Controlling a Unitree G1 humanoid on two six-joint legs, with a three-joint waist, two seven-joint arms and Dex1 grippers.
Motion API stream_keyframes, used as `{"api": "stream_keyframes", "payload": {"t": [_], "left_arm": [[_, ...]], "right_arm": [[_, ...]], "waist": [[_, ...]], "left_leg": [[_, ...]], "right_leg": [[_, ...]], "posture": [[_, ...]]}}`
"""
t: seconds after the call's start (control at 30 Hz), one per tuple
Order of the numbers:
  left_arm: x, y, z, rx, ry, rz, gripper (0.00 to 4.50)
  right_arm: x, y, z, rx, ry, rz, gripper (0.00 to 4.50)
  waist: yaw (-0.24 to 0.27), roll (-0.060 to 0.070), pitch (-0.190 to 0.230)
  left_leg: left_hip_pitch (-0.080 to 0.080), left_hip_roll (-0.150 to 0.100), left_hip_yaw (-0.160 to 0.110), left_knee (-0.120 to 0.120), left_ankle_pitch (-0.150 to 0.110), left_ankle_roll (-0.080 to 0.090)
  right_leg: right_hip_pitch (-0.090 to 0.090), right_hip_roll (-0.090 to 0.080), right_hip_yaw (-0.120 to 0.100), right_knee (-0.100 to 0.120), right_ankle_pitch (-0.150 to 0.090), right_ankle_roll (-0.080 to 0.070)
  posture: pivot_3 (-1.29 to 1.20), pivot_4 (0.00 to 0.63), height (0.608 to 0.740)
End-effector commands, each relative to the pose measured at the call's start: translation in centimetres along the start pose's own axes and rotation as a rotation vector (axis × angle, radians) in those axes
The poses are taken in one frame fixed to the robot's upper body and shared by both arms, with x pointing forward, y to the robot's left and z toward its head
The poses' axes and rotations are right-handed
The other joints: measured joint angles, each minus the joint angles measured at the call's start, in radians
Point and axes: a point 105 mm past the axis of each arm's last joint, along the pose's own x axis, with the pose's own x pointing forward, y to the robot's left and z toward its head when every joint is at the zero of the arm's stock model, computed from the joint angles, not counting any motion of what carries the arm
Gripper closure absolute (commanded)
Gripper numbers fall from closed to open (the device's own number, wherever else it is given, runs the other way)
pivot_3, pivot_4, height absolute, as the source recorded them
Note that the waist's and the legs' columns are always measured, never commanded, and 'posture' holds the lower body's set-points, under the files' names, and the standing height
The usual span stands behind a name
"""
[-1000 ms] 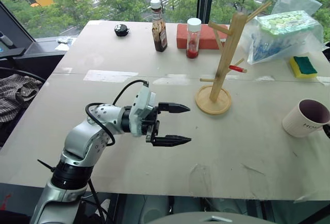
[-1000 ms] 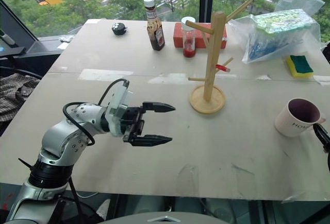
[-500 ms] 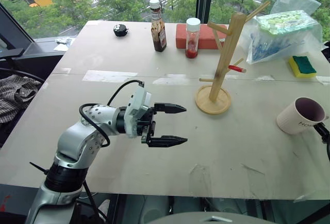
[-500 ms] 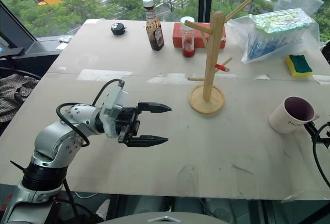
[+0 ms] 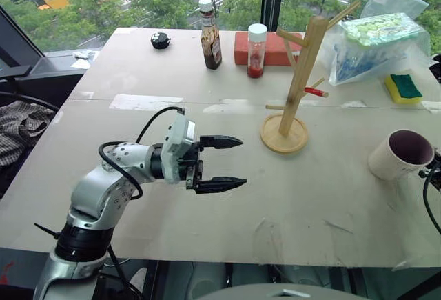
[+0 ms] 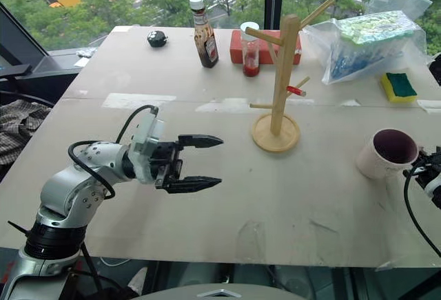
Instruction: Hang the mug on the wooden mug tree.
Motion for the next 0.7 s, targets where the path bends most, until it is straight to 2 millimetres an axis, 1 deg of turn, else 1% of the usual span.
{"api": "stream_keyframes", "payload": {"t": [0.03, 0.1, 0.17, 0.23, 0.3, 0.47, 0.6, 0.7], "left_arm": [[-1.1, 0.2, -0.1, 0.019, -0.021, 0.045, 0.0], [-1.5, 0.2, -0.6, 0.007, -0.018, 0.06, 0.0], [-1.7, 0.1, -1.0, 0.003, -0.018, 0.065, 0.0], [-1.7, 0.1, -1.2, 0.005, -0.019, 0.069, 0.0], [-1.7, 0.0, -1.5, 0.005, -0.017, 0.071, 0.0], [-2.0, -0.6, -2.0, 0.0, -0.021, 0.091, 0.0], [-1.9, -1.0, -2.3, -0.001, -0.025, 0.109, 0.0], [-1.8, -1.3, -2.6, 0.004, -0.035, 0.132, 0.0]], "right_arm": [[1.2, 3.6, 6.9, -0.136, -0.156, 0.168, 4.48], [1.9, 5.8, 8.6, -0.217, -0.153, 0.258, 4.48], [2.7, 7.5, 9.9, -0.264, -0.142, 0.321, 4.48], [3.3, 8.8, 10.7, -0.298, -0.124, 0.367, 4.48], [4.0, 9.9, 11.8, -0.294, -0.132, 0.403, 4.48], [5.0, 11.3, 13.9, -0.33, -0.131, 0.477, 4.48], [5.5, 11.7, 14.2, -0.346, -0.108, 0.502, 4.48], [6.1, 12.4, 15.3, -0.339, -0.138, 0.541, 4.48]], "waist": [[-0.003, 0.0, 0.0], [-0.002, 0.0, 0.0], [0.004, -0.001, 0.001], [0.01, -0.003, 0.002], [0.014, -0.005, 0.003], [0.009, -0.005, 0.003], [0.007, -0.005, 0.003], [0.005, -0.005, 0.003]], "left_leg": [[0.0, 0.0, 0.0, 0.0, 0.0, 0.0], [0.0, 0.0, -0.001, 0.0, 0.0, 0.0], [0.0, 0.0, -0.002, 0.0, 0.0, 0.0], [-0.001, 0.0, -0.003, 0.0, 0.0, 0.0], [-0.002, -0.001, -0.004, 0.001, 0.0, 0.0], [-0.004, -0.001, -0.005, 0.001, 0.0, 0.0], [-0.004, -0.001, -0.006, 0.0, 0.0, 0.0], [-0.004, -0.001, -0.006, 0.0, -0.001, 0.001]], "right_leg": [[0.0, 0.0, 0.0, 0.0, 0.0, 0.0], [0.0, 0.001, 0.0, 0.0, 0.0, 0.0], [0.0, 0.001, -0.002, 0.0, 0.0, 0.0], [0.0, 0.0, -0.002, 0.0, 0.0, 0.0], [0.0, -0.002, -0.004, -0.001, 0.0, 0.0], [-0.001, -0.003, -0.006, -0.002, 0.0, 0.0], [-0.002, -0.003, -0.007, -0.002, 0.0, 0.0], [-0.002, -0.004, -0.007, -0.002, 0.0, 0.0]], "posture": [[0.0, 0.15, 0.74], [0.0, 0.15, 0.74], [0.0, 0.15, 0.74], [0.0, 0.15, 0.74], [0.0, 0.15, 0.74], [0.0, 0.15, 0.74], [0.0, 0.15, 0.74], [0.0, 0.15, 0.74]]}}
